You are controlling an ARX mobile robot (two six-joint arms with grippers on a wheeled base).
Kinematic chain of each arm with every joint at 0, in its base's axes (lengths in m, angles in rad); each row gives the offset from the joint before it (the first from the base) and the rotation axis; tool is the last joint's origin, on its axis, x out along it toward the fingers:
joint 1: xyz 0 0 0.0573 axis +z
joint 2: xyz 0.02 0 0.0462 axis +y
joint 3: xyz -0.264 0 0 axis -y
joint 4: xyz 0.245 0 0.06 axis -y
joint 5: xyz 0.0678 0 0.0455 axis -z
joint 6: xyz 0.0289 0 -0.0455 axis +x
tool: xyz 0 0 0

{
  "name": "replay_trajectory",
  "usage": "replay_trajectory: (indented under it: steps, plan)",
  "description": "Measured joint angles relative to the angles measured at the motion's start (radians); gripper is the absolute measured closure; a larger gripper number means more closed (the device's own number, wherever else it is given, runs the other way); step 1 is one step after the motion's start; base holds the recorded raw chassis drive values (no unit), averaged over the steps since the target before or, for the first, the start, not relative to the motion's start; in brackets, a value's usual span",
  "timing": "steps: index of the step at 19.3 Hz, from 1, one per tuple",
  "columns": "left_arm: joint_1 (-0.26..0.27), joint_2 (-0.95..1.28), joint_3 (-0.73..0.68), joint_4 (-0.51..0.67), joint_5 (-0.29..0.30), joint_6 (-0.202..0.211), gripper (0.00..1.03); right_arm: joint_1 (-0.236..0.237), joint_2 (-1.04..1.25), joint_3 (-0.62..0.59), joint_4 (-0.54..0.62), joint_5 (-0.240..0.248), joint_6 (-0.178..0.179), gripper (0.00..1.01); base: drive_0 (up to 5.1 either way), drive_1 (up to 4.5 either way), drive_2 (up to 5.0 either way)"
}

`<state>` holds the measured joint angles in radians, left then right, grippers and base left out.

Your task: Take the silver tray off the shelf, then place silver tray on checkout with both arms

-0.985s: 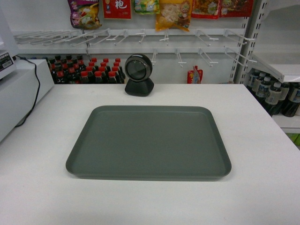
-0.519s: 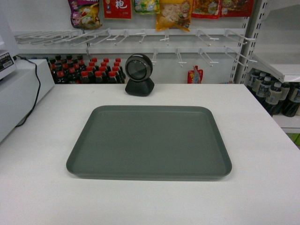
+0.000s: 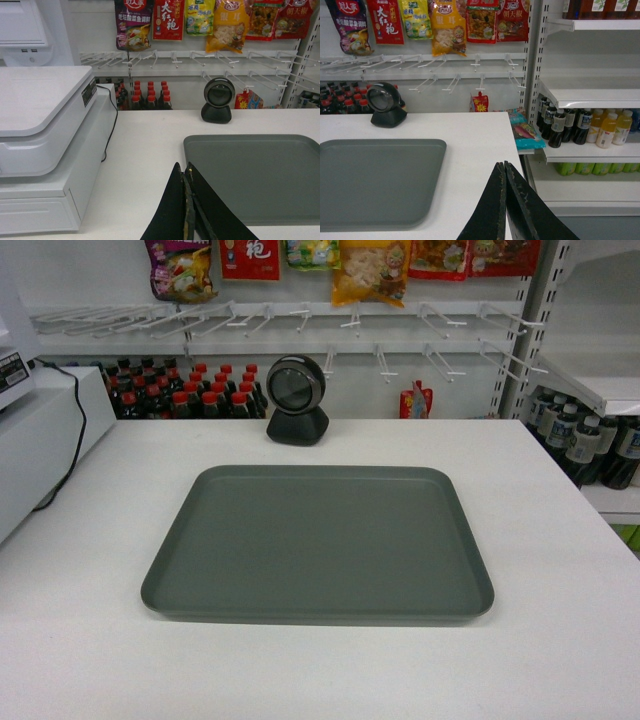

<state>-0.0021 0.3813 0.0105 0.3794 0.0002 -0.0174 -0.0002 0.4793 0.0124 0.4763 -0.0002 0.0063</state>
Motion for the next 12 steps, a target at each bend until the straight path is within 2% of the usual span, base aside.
replay_trajectory:
  steps: [3, 11, 12]
  plan:
    - [0.0, -0.081, 0.0, -0.079, 0.0, 0.0, 1.02, 0.0, -0.101, 0.0, -0.101, 0.0, 0.0, 0.99, 0.0, 0.0, 0.0]
    - [0.0, -0.214, 0.0, -0.213, 0.0, 0.0, 1.02, 0.0, -0.269, 0.0, -0.265, 0.0, 0.0, 0.99, 0.0, 0.0, 0.0]
    - [0.0, -0.299, 0.0, -0.344, 0.0, 0.0, 1.02, 0.0, -0.283, 0.0, -0.28, 0.0, 0.0, 0.99, 0.0, 0.0, 0.0]
